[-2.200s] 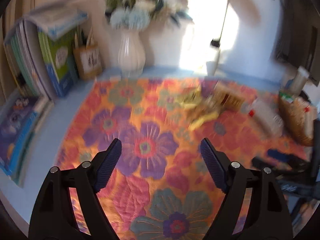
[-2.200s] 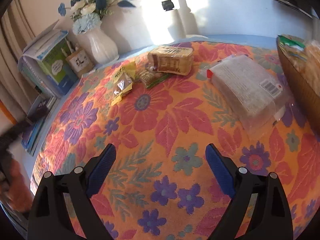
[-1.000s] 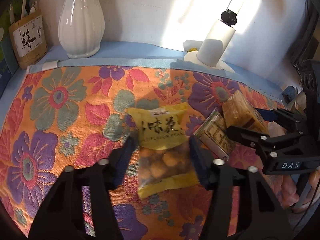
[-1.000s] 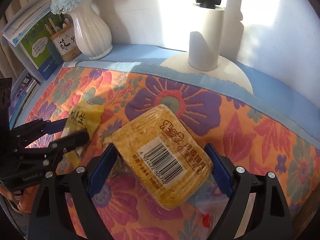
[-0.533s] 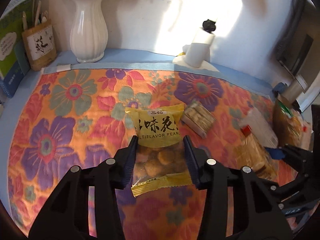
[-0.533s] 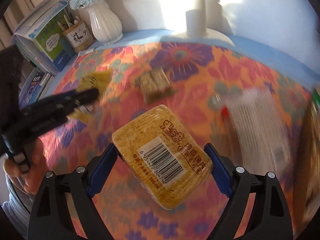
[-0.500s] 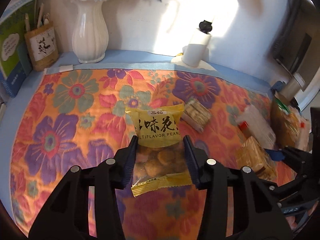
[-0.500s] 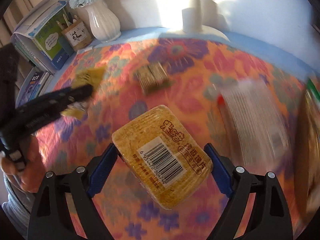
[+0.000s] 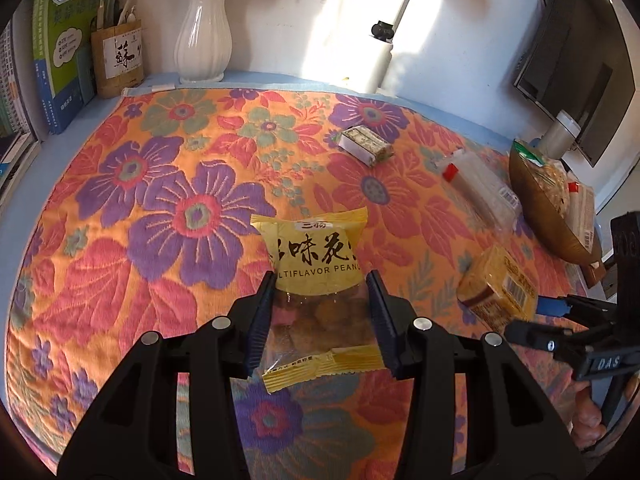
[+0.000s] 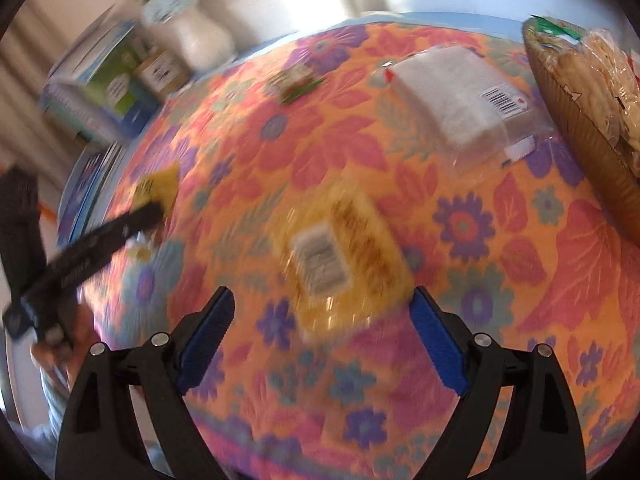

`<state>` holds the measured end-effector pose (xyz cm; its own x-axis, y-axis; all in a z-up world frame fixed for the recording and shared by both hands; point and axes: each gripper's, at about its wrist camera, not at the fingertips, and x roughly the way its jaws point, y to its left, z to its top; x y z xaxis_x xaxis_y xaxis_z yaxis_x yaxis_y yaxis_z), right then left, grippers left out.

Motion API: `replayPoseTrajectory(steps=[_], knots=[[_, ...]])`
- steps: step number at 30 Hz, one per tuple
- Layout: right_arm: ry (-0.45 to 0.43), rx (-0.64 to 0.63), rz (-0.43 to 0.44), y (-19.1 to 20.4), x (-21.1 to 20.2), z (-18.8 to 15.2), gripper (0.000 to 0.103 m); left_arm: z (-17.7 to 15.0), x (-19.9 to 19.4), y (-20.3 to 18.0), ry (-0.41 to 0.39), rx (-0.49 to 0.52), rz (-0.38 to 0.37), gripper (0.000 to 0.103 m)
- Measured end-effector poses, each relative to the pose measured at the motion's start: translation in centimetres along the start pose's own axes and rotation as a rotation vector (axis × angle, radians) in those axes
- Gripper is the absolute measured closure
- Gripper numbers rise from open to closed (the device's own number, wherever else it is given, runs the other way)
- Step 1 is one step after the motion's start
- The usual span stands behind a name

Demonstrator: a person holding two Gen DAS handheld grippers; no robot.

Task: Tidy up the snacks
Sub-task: 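Carry both packs to the brown glass bowl and open both grippers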

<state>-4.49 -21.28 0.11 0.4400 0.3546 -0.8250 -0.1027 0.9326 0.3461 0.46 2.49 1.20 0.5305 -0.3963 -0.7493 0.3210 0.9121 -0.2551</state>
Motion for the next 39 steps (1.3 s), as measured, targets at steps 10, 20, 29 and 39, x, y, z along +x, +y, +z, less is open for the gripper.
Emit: replayPoseTrajectory(steps=[10, 20, 29, 39], knots=[[-0.074, -0.068, -0.114, -0.3, 1.0, 1.0, 0.015, -0.5, -1.4, -2.1, -0.013, 0.050, -0.005, 0.058], [-0.081, -0.204, -0.160, 1.9, 2.4, 0.2, 0.049, -0.3, -1.8, -4.5, -0.017, 0.103, 0.001, 0.058], [-0.236, 0.002, 0.061, -3.4, -6.9, 0.4, 0.049, 4.1, -2.8, -10.8, -0.074, 0.220, -0.068, 0.058], [-0.477, 0.206, -0.212, -17.7, -19.1, 6.5, 0.049, 13.4, 1.7, -24.3, -0.087, 0.372, -0.324, 0.058]])
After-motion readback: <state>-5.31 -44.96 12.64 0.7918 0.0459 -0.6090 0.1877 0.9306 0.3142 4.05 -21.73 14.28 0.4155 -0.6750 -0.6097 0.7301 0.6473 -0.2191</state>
